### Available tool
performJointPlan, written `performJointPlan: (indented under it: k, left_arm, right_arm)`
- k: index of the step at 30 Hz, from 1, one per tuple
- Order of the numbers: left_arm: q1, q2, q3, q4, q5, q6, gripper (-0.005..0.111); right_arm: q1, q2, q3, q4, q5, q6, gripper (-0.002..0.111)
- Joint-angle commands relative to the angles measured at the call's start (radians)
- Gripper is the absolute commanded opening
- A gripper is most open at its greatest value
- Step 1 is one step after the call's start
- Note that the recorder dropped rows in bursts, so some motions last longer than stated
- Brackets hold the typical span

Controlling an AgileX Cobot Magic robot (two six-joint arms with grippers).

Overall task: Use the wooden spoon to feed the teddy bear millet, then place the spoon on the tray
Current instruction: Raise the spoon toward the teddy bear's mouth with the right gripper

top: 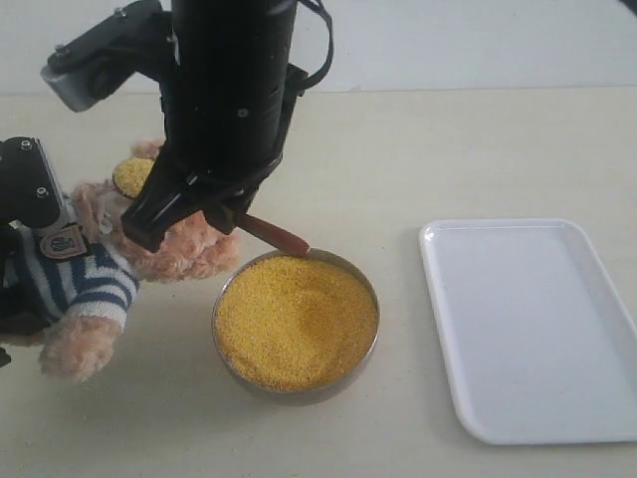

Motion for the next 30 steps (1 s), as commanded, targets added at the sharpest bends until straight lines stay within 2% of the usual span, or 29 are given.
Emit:
performJointPlan:
  k: [1, 13, 26, 30]
  left_arm:
    - [-0.006, 0.000, 0.003, 0.000, -0.019, -0.007, 0.004]
    - [-0.006, 0.000, 0.003, -0.013, -0.024, -0.006, 0.004]
    - [-0.006, 0.000, 0.003, -0.019, -0.028, -0.006, 0.004]
    - [-0.006, 0.000, 0.003, -0.019, -0.041, -0.008, 0.004]
  right_arm:
    - [0.001, 0.026, -0.009, -0.076, 0.003, 0.029, -0.001]
    - [0.097, 0.050, -0.009, -0.362, 0.003, 0.079, -0.001]
    - [0.251, 0.131, -0.009, -0.864, 0.003, 0.129, -0.001]
    - [0.256, 0.131, -0.007, -0.873, 0.003, 0.129, -0.001]
